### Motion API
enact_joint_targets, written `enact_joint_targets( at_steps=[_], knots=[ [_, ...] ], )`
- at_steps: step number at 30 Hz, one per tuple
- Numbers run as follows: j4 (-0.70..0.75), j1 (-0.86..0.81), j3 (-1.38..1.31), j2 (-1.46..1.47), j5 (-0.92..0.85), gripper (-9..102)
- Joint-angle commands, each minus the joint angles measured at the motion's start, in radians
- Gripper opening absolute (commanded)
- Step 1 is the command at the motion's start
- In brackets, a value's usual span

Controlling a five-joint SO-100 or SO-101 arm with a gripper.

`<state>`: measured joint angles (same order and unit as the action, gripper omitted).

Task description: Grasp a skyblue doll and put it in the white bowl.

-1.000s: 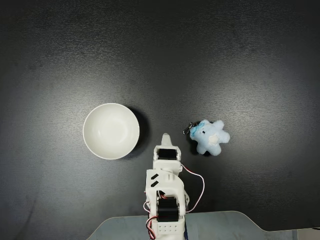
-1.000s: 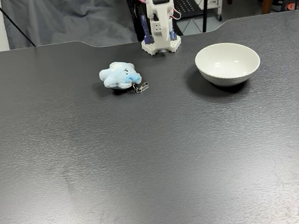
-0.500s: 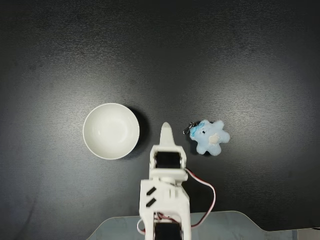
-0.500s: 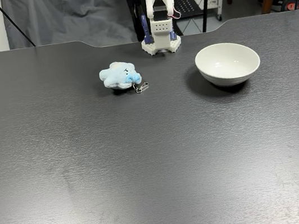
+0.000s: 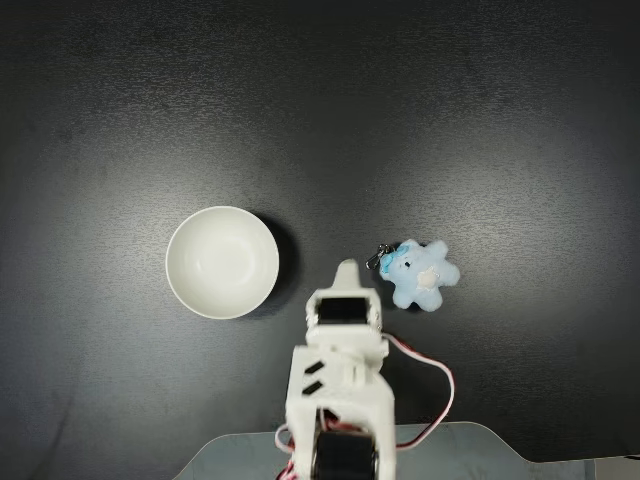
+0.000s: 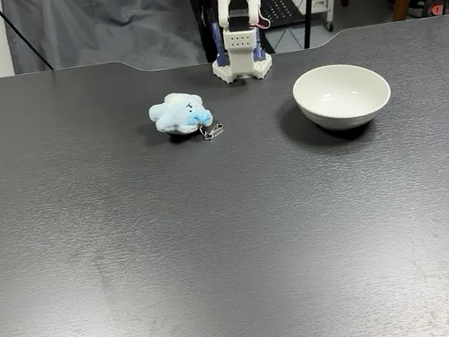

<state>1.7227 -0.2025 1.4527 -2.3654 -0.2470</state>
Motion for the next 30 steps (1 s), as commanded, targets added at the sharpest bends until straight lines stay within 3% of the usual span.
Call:
enact_joint_targets(
  at_steps=[1, 8, 12, 22, 30],
  knots=[
    [0.049, -0.15, -0.035, 0.072, -0.126, 0],
    [0.049, -0.511, -0.031, 0.272, -0.199, 0],
    [0.049, -0.617, -0.014, 0.388, -0.253, 0],
    [0.048, -0.624, 0.181, 0.506, -0.337, 0],
    [0.046, -0.635, 0.19, 0.522, -0.337, 0]
  ],
)
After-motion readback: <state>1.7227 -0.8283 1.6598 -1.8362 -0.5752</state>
